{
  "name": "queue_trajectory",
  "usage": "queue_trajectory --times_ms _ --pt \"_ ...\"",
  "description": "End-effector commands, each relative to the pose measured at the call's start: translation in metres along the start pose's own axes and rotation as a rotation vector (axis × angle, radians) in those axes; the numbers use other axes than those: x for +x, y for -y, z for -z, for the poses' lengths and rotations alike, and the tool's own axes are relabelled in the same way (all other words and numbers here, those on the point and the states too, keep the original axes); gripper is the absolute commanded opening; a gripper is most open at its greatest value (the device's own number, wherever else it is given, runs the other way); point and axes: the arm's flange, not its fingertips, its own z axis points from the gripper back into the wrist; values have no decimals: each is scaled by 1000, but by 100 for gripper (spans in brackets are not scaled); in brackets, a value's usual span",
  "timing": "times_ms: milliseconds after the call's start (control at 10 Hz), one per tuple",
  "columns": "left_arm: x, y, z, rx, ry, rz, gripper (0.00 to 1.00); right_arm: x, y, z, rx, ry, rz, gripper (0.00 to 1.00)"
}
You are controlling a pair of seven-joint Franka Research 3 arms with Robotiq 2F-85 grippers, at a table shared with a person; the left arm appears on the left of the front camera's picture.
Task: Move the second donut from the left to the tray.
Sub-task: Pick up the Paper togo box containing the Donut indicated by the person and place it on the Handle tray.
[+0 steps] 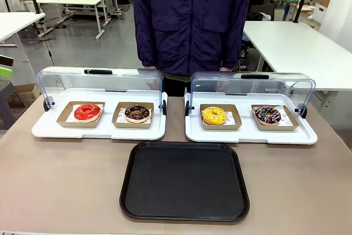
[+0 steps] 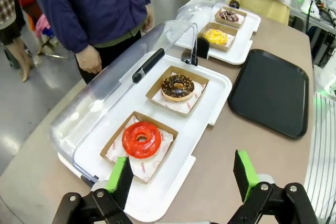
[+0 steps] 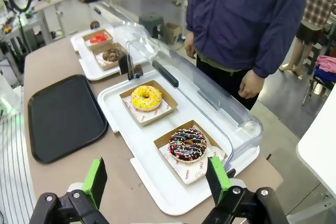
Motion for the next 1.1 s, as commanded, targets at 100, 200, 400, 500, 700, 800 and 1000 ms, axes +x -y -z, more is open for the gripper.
queue_trajectory --times_ms 100,200,400,500,700,800,1000 --pt "-1 0 0 -6 7 1 100 2 0 0 4 12 -8 100" --pt "-1 0 0 -6 7 1 100 2 0 0 4 12 -8 100" --pt "-1 0 0 -6 7 1 100 2 0 0 4 12 -8 100" --pt "-1 0 0 -6 7 1 100 2 0 0 4 12 -8 100" --pt "-1 0 0 -6 7 1 100 2 0 0 4 12 -8 100" --pt "-1 0 0 -6 7 1 100 2 0 0 4 12 -8 100" --pt "-1 0 0 -6 7 1 100 2 0 0 4 12 -8 100"
